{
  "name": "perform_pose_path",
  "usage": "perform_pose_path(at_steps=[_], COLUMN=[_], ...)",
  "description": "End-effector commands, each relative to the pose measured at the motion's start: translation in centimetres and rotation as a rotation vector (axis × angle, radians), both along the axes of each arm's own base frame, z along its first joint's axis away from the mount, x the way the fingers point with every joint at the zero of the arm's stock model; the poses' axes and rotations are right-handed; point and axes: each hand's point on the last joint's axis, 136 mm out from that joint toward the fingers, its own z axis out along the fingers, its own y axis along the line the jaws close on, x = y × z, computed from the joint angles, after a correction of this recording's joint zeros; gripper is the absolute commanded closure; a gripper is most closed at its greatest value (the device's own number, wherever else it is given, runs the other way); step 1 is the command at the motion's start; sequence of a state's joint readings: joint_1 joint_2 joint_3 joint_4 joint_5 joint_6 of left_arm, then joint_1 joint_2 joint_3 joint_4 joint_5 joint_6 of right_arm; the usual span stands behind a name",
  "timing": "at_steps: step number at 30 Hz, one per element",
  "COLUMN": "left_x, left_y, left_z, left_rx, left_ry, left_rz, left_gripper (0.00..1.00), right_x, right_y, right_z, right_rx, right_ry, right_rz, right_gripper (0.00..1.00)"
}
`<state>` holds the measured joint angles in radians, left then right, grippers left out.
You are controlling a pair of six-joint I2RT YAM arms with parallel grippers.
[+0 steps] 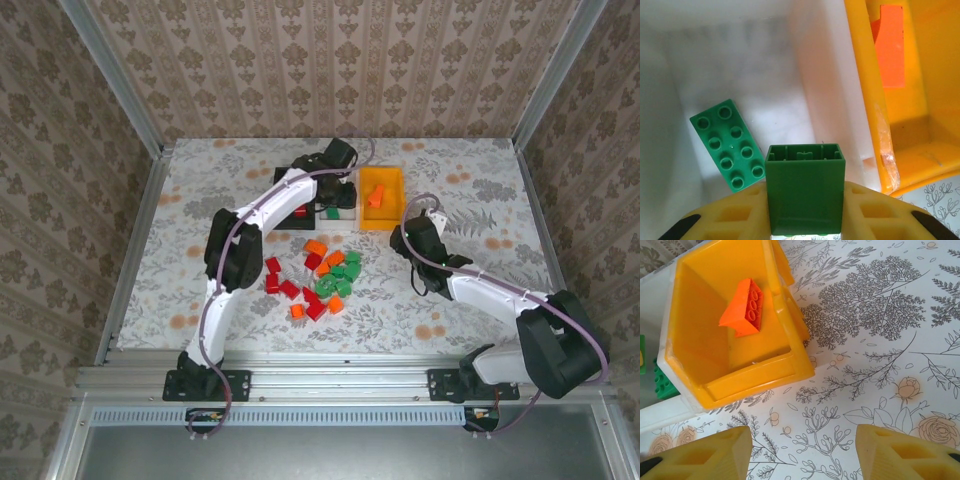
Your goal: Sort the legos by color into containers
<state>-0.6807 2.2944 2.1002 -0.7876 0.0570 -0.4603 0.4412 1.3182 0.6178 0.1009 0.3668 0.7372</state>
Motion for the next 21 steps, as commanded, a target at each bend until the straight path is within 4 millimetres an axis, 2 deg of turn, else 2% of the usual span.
perform_pose_path(at_steps=[1, 5, 8, 10, 13, 16, 18, 21], left_x=[0.3, 0.2, 0.1, -0.1, -0.8, -1.6, -1.9, -1.6], left_y=[0.1, 0.1, 0.3, 0.4, 1.4, 5.0, 8.8, 15.4], left_z=[1.0, 0.9, 1.9, 3.1, 6.8, 11.2, 13.8, 15.4], left_rx=[0.008, 0.017, 0.017, 0.008, 0.003, 0.026, 0.040, 0.020], left_ry=[-0.005, 0.007, -0.004, -0.015, -0.061, -0.113, -0.148, -0.169], left_rz=[-0.019, -0.024, -0.027, -0.031, -0.045, -0.028, 0.024, 0.168], left_gripper=[0.60, 0.51, 0.45, 0.45, 0.44, 0.41, 0.35, 0.26], right_x=[0.0, 0.0, 0.0, -0.1, 0.0, 0.3, -0.1, -1.3], right_y=[0.2, 0.4, 0.4, 0.5, 1.6, 4.8, 8.4, 14.1], right_z=[0.2, 0.3, 0.4, 0.7, 1.1, 1.5, 1.2, 0.7], right_rx=[0.020, 0.024, 0.020, 0.018, -0.012, -0.094, -0.175, -0.207], right_ry=[-0.015, -0.015, -0.017, -0.024, -0.043, -0.046, -0.035, -0.016], right_rz=[0.004, 0.014, 0.019, 0.028, 0.077, 0.199, 0.314, 0.495], right_gripper=[0.42, 0.42, 0.42, 0.42, 0.42, 0.42, 0.42, 0.42])
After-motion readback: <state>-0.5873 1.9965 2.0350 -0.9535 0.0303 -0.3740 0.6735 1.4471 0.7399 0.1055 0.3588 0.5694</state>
